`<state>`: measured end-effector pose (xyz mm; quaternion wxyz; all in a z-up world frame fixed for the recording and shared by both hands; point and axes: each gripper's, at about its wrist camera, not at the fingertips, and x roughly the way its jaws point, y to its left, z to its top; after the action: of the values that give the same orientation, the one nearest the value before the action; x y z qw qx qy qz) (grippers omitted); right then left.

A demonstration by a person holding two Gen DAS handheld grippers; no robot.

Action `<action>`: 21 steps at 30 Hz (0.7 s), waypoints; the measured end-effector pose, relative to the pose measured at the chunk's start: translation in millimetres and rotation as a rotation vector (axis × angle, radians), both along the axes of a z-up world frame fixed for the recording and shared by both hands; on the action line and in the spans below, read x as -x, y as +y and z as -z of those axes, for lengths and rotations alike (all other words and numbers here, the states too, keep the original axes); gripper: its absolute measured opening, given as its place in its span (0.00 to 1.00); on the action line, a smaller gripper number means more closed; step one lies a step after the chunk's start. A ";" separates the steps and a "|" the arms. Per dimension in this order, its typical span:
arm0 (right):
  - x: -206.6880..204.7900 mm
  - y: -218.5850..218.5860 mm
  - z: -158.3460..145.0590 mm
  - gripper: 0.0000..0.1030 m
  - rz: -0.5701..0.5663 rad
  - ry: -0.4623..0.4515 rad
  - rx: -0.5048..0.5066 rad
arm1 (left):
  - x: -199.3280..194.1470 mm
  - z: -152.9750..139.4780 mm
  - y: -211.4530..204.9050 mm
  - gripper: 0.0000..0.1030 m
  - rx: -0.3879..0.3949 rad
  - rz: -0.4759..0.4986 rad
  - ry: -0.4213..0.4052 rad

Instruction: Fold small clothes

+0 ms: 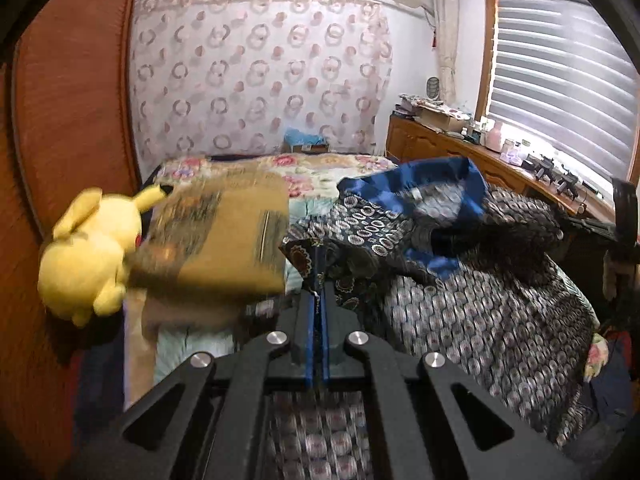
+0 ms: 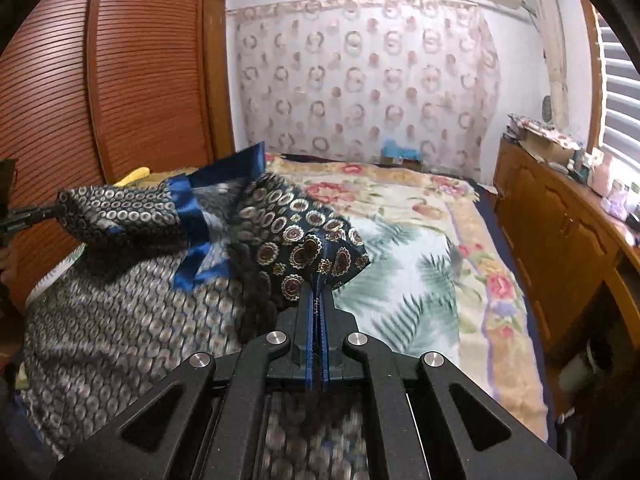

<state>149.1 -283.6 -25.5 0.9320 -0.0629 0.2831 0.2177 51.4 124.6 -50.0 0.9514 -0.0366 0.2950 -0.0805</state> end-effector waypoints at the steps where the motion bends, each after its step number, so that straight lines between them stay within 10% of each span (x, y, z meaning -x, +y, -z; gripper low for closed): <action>1: 9.1 -4.8 3.6 0.00 0.006 0.009 -0.004 | 6.8 6.3 3.9 0.00 0.025 -0.004 0.014; 21: 99.3 -77.9 12.0 0.00 0.115 0.088 0.006 | 106.7 7.6 40.0 0.00 0.037 -0.168 0.009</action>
<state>49.8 -361.5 -37.5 0.9294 -0.0397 0.3276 0.1653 -55.3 164.6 -57.6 0.9525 -0.0794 0.2939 -0.0057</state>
